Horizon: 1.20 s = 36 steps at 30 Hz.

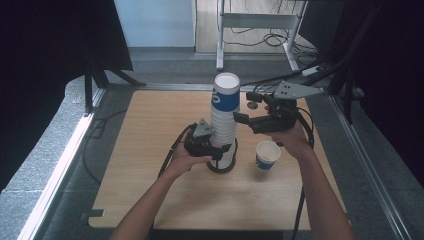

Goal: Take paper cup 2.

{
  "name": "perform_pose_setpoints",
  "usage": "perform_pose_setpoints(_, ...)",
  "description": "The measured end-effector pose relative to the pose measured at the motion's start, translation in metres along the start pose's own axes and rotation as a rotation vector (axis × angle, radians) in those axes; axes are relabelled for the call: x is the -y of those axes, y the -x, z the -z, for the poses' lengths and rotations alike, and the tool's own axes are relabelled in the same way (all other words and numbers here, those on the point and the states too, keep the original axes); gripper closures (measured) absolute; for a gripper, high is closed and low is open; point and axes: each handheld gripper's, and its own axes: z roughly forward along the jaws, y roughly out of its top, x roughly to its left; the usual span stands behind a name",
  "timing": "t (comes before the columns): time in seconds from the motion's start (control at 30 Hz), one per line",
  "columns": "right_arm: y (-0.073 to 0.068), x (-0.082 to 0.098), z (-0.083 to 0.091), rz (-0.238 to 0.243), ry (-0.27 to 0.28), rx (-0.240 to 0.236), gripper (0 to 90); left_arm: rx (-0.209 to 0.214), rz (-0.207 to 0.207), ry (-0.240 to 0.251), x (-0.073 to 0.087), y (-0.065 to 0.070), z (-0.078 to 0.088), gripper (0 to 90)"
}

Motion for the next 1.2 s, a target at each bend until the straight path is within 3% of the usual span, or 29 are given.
perform_pose_setpoints(0.33,0.004,-0.015,-0.012,-0.002,0.005,-0.005,16.4,0.0,0.0,-0.003,0.0,0.0,0.0,14.4)
perform_pose_setpoints(0.7,0.012,-0.024,-0.037,-0.017,0.012,-0.063,13.5,-0.001,0.003,-0.004,-0.001,0.001,0.0,14.4)
perform_pose_setpoints(1.2,0.013,-0.031,-0.058,-0.011,-0.023,-0.036,24.3,0.001,0.003,-0.004,-0.001,0.001,-0.001,14.4)
